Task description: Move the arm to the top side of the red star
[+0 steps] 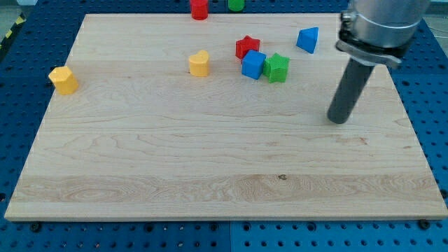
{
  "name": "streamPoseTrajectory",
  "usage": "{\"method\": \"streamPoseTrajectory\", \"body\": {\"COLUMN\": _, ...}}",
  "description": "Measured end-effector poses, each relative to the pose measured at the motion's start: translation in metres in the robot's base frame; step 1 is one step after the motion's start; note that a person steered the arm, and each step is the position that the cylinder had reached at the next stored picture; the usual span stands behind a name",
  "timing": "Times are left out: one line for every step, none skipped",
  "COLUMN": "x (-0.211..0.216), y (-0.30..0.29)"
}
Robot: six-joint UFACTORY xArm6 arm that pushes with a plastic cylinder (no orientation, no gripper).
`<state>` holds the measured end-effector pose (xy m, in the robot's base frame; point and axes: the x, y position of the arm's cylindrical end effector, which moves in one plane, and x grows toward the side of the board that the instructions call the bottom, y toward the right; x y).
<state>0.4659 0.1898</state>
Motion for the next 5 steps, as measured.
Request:
{"method": "streamPoseTrajectory", "body": {"x": -0.018, "y": 0.001}}
{"method": "streamPoseTrajectory", "body": {"x": -0.061, "y": -0.027}}
{"method": "streamPoseTrajectory", "body": {"x": -0.108, "y": -0.053}}
{"method": "streamPoseTrajectory", "body": {"x": -0.145, "y": -0.074}}
{"method": "streamPoseTrajectory", "body": {"x": -0.174, "y": -0.094}}
